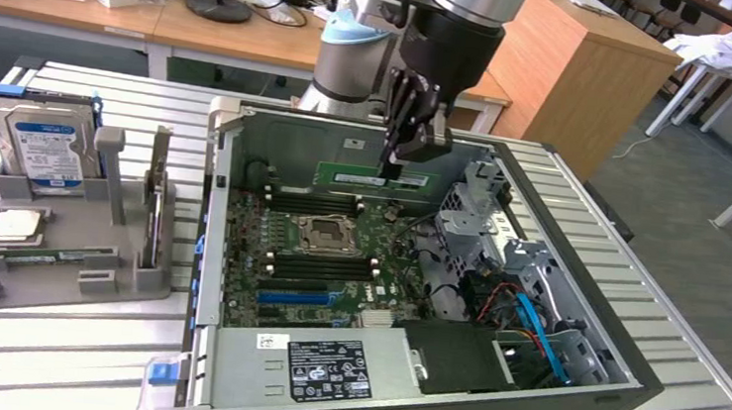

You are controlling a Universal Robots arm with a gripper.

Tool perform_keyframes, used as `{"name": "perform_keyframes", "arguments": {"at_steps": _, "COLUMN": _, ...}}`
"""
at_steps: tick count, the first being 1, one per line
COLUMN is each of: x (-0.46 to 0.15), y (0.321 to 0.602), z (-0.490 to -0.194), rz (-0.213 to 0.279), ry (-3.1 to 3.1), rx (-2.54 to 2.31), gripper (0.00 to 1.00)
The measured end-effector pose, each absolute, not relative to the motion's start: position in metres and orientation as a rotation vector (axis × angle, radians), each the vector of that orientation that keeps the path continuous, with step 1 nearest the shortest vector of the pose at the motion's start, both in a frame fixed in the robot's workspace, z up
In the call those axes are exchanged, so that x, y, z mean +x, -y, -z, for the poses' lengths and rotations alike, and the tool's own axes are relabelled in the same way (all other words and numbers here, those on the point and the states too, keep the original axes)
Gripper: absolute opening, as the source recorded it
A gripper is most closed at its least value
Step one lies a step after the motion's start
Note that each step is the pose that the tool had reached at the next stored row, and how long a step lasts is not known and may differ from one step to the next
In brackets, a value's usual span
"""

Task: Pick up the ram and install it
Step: 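Pick up the ram and move it above insertion slot, then insert the ram into the slot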

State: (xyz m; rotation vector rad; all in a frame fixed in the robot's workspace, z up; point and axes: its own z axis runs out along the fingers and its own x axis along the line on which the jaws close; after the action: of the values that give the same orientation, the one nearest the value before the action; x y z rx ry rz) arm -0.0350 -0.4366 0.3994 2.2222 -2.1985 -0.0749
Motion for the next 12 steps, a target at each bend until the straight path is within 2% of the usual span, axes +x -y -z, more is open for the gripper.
{"name": "perform_keyframes", "arguments": {"at_steps": 12, "x": -0.0285, "y": 0.4366, "z": -0.3993, "rz": 0.075, "ry": 2.199, "rx": 2.222, "gripper": 0.11}}
